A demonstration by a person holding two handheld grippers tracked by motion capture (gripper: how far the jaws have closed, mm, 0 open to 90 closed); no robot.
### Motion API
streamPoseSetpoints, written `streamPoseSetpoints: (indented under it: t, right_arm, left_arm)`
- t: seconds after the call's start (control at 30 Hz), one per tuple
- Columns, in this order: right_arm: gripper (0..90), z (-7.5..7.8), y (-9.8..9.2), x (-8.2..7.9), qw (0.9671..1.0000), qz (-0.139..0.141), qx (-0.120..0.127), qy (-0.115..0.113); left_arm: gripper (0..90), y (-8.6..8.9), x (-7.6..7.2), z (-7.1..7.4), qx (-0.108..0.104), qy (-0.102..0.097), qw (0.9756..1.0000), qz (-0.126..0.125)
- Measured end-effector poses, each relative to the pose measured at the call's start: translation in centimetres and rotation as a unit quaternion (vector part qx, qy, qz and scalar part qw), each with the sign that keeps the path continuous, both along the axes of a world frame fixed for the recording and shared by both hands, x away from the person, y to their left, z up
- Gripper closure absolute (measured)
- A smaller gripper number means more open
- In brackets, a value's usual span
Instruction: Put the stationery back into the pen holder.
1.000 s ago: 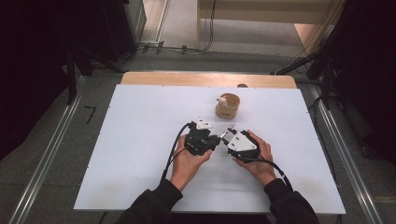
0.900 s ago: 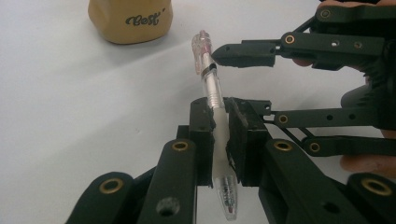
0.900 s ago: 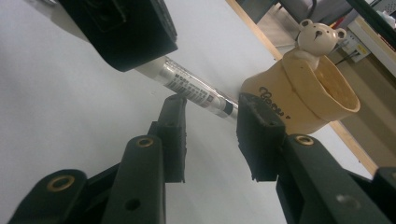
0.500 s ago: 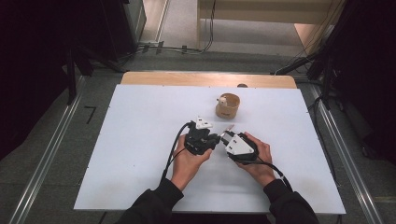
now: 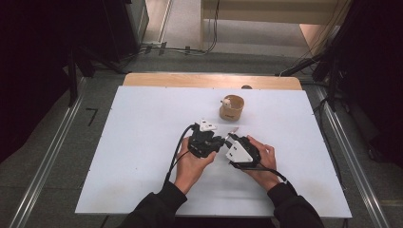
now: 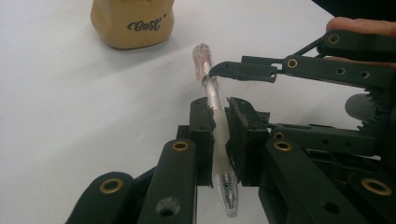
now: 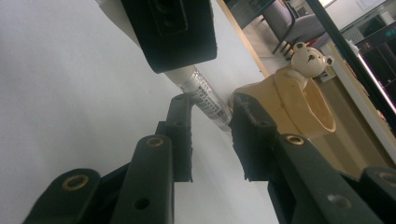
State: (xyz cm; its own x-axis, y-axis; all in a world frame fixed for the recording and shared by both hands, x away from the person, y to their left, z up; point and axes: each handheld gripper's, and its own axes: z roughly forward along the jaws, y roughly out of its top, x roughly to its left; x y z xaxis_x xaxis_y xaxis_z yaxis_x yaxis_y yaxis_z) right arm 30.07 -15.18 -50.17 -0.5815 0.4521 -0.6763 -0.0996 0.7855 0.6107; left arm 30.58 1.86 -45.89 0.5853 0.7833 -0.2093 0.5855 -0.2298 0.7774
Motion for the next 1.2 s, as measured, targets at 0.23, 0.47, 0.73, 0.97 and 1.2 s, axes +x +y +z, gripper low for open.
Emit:
streamPoseSetpoints:
  t: [0.23, 0.47, 0.73, 0.97, 1.2]
  right_arm:
    - [66.7, 0.0, 0.2, 0.0, 0.9997, 0.005, -0.019, -0.012]
    - [69.4, -0.2, 0.6, -0.2, 0.9993, 0.013, -0.03, -0.016]
    - [77.1, -0.5, 0.9, -0.4, 0.9986, 0.023, -0.043, -0.023]
    - [77.6, -0.2, 0.9, -0.6, 0.9984, 0.027, -0.046, -0.019]
    - [77.6, 0.0, 0.7, -0.4, 0.9988, 0.022, -0.037, -0.025]
  left_arm:
    - [81.0, 0.0, 0.1, 0.1, 0.001, 0.002, 1.0, -0.001]
    - [81.1, -0.1, 0.0, 0.2, 0.0, 0.0, 1.0, -0.002]
    - [81.2, 0.0, 0.1, 0.6, -0.019, -0.008, 0.9998, 0.002]
    - [72.4, 0.4, 0.1, 0.7, -0.039, -0.027, 0.9988, 0.016]
    - [64.0, 1.5, -0.2, 0.9, -0.051, -0.056, 0.9963, 0.041]
